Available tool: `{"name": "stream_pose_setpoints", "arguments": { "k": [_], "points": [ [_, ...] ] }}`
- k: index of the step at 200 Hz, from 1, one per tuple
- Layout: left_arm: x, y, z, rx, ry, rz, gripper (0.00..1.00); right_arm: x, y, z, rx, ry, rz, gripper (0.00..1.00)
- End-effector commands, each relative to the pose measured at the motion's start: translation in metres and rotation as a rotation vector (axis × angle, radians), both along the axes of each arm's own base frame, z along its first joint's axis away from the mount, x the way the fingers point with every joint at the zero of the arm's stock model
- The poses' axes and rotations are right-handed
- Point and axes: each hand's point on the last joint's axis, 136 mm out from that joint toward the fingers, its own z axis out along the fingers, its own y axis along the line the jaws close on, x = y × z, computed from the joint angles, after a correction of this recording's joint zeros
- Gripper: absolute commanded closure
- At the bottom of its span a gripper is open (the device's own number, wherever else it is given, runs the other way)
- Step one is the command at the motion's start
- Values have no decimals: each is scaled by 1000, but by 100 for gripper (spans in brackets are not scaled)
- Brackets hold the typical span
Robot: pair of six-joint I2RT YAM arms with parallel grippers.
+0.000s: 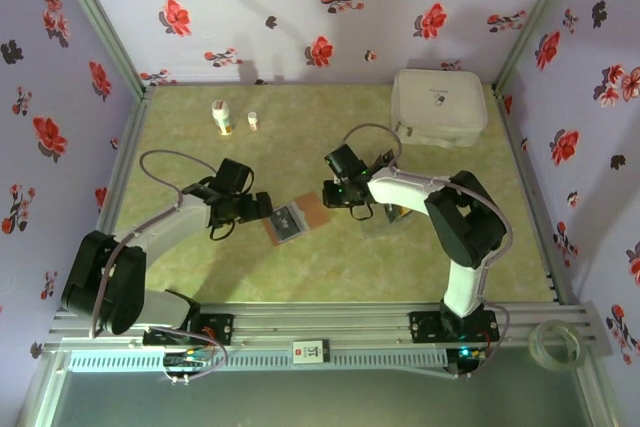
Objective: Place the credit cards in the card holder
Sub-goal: Move the card holder to the center of the table, then close the card holder at the center of the table.
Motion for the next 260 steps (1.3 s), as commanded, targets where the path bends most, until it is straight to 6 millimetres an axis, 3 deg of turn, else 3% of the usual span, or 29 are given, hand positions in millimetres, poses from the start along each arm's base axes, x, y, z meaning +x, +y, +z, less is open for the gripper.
{"name": "stream_pose_setpoints", "arguments": {
  "k": [1, 26, 90, 136, 260],
  "points": [
    [2, -1, 7, -37, -39, 4, 0, 6, 7, 7, 31, -12, -4, 90],
    [2, -2, 7, -41, -40, 2, 0, 0, 5, 7, 41, 0, -9, 100],
    [0, -25, -1, -127, 25, -67, 0, -23, 2, 3, 66, 11, -40, 100],
    [1, -30, -6, -147, 39, -79, 0, -40, 7, -2, 73, 10, -49, 100],
    [-9, -44, -25, -242, 73, -103, 0, -43, 12, -4, 92, 6, -60, 100]
  ]
}}
